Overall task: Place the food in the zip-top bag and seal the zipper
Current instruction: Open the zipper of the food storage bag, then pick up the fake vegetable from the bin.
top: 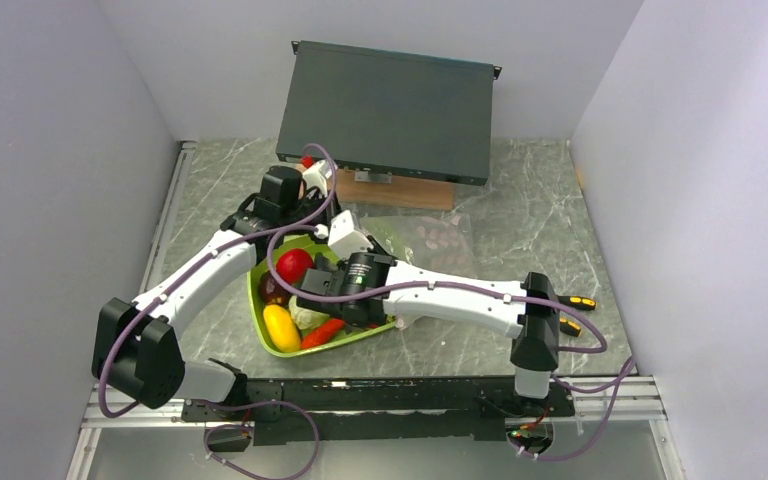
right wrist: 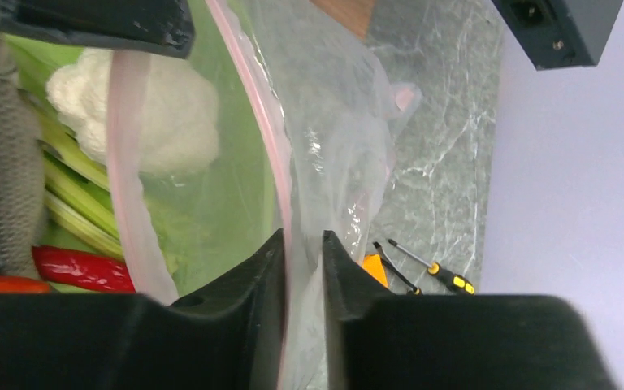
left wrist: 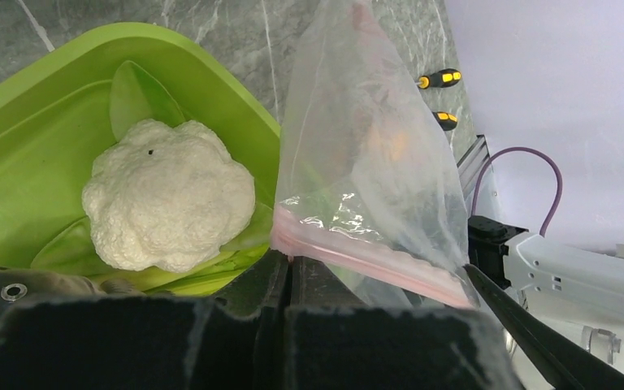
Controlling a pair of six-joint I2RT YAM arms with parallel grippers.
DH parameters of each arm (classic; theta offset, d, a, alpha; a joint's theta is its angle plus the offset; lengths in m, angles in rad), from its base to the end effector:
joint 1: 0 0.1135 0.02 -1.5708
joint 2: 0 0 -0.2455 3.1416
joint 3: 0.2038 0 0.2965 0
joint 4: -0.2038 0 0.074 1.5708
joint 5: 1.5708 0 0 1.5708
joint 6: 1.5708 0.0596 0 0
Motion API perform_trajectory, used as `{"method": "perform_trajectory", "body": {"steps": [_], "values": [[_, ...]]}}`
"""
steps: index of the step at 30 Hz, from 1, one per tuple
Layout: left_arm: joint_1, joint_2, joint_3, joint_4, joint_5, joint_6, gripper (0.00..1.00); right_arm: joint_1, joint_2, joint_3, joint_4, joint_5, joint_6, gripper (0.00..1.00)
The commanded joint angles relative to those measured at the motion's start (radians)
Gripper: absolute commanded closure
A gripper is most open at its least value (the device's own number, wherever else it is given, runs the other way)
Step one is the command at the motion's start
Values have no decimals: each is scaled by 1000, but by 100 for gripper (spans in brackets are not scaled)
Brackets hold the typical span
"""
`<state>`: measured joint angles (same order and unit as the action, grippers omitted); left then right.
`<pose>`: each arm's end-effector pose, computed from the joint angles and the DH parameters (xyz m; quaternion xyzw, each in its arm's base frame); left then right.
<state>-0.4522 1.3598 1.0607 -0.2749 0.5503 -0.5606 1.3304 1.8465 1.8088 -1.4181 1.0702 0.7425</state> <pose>0.3179 -0.1891 0.2576 0.0839 0.8511 -0.4318 0.2866 0.1439 0.3673 0.2968 -0.2208 0.8304 -0.2167 0.4633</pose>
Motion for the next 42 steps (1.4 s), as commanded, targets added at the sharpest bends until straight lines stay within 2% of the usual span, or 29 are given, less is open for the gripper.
{"method": "perform_trajectory", "body": {"steps": [1,5,7,11,16,19,21,25,29,31,34,37,39,42], "values": [[-5,-14,40,13,-11,27,98,-15,-111,-81,78,69,22,87],[-5,-22,32,15,-11,41,95,-30,-191,-193,206,98,0,100],[-5,-21,31,22,4,79,90,-41,-251,-267,312,83,-48,100],[-23,-62,18,4,-63,174,63,-99,-418,-434,577,-57,-190,100],[-22,-270,-98,47,-101,147,25,-189,-652,-606,792,-245,-299,100],[-25,-398,-159,69,-86,91,15,-259,-741,-679,848,-365,-323,100],[-31,-471,-201,67,-93,57,9,-273,-776,-713,873,-387,-341,100],[-43,-611,-294,77,-124,-5,3,-282,-781,-735,884,-403,-352,100],[-84,-643,-359,113,-200,-10,1,-289,-773,-751,893,-365,-354,100],[-147,-591,-353,114,-302,33,0,-303,-786,-764,913,-377,-353,100],[-322,-495,-325,101,-585,139,0,-320,-816,-786,946,-420,-353,100],[-486,-393,-345,222,-837,280,0,-327,-844,-808,970,-431,-348,100],[-549,-313,-345,318,-928,354,0,-338,-860,-814,974,-441,-348,100],[-577,-185,-311,364,-997,412,2,-350,-880,-818,967,-457,-347,100]]}}
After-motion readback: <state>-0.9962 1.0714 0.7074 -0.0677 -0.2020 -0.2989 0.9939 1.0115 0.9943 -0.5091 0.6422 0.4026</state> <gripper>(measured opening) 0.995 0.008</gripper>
